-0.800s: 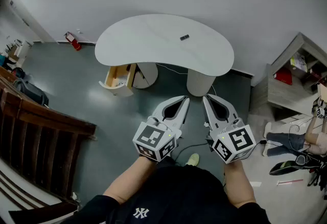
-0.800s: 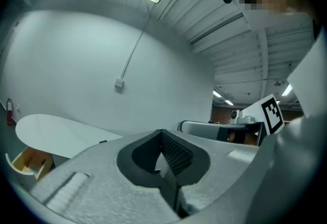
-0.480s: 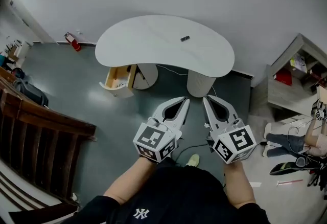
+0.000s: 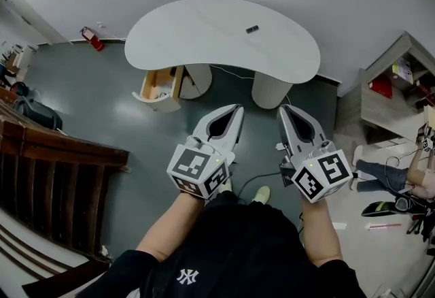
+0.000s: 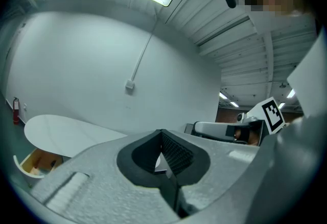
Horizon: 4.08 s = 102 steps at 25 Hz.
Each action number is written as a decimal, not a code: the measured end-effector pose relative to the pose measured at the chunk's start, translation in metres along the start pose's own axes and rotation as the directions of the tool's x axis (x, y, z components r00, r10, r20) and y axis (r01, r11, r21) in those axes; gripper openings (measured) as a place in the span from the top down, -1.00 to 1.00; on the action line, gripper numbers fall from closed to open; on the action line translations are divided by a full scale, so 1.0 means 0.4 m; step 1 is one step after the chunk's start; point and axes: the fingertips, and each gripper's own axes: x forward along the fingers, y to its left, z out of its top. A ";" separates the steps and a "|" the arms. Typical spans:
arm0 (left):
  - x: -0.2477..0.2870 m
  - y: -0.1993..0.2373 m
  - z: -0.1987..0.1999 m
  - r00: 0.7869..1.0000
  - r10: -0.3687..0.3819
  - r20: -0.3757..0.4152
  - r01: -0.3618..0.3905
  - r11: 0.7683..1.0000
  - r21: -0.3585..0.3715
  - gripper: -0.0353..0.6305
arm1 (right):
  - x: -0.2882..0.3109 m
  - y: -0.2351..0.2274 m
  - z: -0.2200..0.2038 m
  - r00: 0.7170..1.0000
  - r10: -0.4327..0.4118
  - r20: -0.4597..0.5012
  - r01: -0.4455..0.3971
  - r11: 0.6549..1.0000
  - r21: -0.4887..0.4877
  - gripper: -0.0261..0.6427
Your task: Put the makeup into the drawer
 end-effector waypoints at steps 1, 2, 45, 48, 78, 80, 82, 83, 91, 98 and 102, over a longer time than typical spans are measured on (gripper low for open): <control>-0.004 0.016 0.000 1.000 -0.002 -0.001 0.002 1.000 -0.004 0.86 | 0.011 0.005 -0.003 1.000 -0.007 -0.002 0.007 1.000 0.001 0.88; -0.006 0.031 0.000 1.000 -0.005 -0.002 0.005 1.000 -0.007 0.87 | 0.024 0.010 -0.006 1.000 -0.014 -0.003 0.014 1.000 0.000 0.88; 0.399 0.311 0.027 0.996 0.019 -0.084 -0.014 0.998 0.061 0.86 | 0.465 -0.283 0.012 0.999 0.030 -0.042 -0.029 0.999 0.027 0.88; 0.463 0.318 0.027 0.995 0.044 -0.091 -0.038 0.997 0.069 0.86 | 0.490 -0.343 0.021 0.997 0.054 -0.047 -0.052 0.998 0.039 0.88; 0.946 0.577 -0.035 0.979 -0.040 -0.199 0.079 0.978 0.191 0.86 | 0.836 -0.700 -0.009 0.994 -0.060 -0.088 0.064 0.997 0.046 0.88; 0.993 0.616 -0.063 0.974 -0.051 -0.219 0.094 0.978 0.188 0.86 | 0.881 -0.731 -0.038 0.993 -0.064 -0.097 0.070 0.996 0.055 0.88; 1.036 0.652 -0.093 0.969 -0.059 -0.239 0.105 0.977 0.186 0.86 | 0.920 -0.764 -0.069 0.991 -0.077 -0.109 0.084 0.994 0.066 0.88; 1.055 0.670 -0.108 0.967 -0.061 -0.248 0.109 0.977 0.186 0.86 | 0.937 -0.780 -0.084 0.990 -0.085 -0.115 0.093 0.993 0.070 0.88; 1.183 0.804 -0.249 0.950 -0.037 -0.309 0.102 0.975 0.199 0.86 | 1.030 -0.904 -0.214 0.977 -0.160 -0.143 0.176 0.978 0.113 0.88; 1.250 0.869 -0.366 0.935 -0.028 -0.353 0.109 0.972 0.210 0.86 | 1.084 -0.953 -0.315 0.968 -0.180 -0.175 0.206 0.968 0.143 0.88; 1.275 0.894 -0.422 0.927 -0.021 -0.374 0.109 0.971 0.214 0.86 | 1.101 -0.980 -0.352 0.965 -0.189 -0.184 0.219 0.963 0.157 0.88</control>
